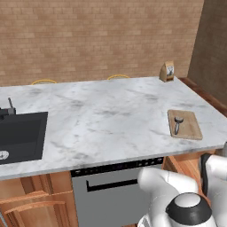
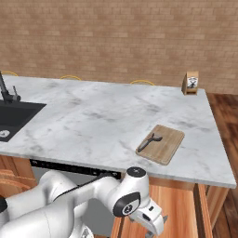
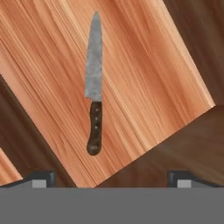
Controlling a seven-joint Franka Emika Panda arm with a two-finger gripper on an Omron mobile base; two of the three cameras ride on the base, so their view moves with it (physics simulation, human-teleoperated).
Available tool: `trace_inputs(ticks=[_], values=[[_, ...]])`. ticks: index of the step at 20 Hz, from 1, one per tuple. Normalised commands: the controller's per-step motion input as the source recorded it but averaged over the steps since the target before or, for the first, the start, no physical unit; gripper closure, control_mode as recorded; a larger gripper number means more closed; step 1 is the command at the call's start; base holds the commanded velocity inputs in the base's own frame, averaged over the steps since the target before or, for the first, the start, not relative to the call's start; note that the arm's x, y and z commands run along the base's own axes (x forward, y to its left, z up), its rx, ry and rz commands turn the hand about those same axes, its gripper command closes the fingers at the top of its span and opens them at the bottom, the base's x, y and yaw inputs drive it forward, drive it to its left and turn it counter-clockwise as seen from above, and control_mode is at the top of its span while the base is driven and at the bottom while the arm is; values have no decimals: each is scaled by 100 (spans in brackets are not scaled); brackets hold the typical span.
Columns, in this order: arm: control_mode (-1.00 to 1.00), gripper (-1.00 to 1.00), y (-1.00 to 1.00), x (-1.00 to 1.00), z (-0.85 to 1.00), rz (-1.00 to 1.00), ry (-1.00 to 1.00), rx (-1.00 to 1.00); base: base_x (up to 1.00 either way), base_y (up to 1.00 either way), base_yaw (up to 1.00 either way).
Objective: Open the drawer on the right and place the cutting tools on the cutting board.
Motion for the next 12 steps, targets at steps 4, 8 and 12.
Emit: trace_inputs(ticks=[4, 8, 12], values=[[-100, -100, -2, -35, -3, 0, 5, 18, 0, 0, 0], [-100, -100, 1, -18, -11, 0, 0, 9, 0, 0, 0], [-100, -100, 17, -1, -14, 0, 0, 2, 0, 0, 0]])
